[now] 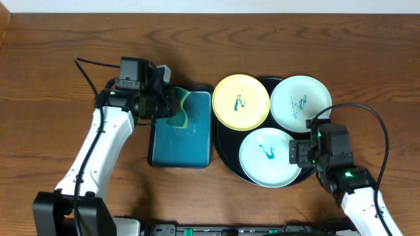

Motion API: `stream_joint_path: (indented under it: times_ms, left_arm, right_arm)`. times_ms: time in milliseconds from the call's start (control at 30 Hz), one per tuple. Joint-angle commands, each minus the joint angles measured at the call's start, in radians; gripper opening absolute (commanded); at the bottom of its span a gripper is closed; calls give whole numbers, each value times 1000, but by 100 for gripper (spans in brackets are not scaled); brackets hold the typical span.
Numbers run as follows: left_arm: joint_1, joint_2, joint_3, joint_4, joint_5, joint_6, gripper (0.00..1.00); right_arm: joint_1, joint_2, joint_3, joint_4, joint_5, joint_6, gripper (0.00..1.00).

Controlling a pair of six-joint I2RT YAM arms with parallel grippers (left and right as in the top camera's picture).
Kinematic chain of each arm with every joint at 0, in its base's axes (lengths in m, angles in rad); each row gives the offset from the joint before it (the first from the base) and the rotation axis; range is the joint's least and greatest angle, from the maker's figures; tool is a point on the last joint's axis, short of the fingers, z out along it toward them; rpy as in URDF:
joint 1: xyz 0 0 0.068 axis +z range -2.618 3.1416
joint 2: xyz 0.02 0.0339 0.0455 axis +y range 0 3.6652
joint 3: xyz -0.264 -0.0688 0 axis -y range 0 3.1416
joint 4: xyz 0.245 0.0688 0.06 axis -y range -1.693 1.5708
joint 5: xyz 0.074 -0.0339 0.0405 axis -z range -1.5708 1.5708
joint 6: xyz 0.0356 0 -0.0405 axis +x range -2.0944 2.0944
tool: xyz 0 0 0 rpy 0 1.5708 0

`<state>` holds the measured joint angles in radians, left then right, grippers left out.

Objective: Clean dirty plates on tray and stack at the side

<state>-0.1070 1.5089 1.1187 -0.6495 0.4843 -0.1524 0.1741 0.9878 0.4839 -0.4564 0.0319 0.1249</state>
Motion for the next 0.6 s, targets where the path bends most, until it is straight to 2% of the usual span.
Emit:
stream_joint_path:
  times_ms: [0, 167, 567]
  left_arm:
    - [10, 0, -19, -2, 60, 21, 7]
    - [10, 1, -35, -1, 58, 21, 7]
    - [10, 1, -61, 0, 58, 21, 8]
  right_arm:
    - [-3, 58, 83, -35, 50, 19, 89]
    - [-3, 154, 124, -42, 49, 20, 88]
    - [-2, 329, 125, 8, 42, 20, 68]
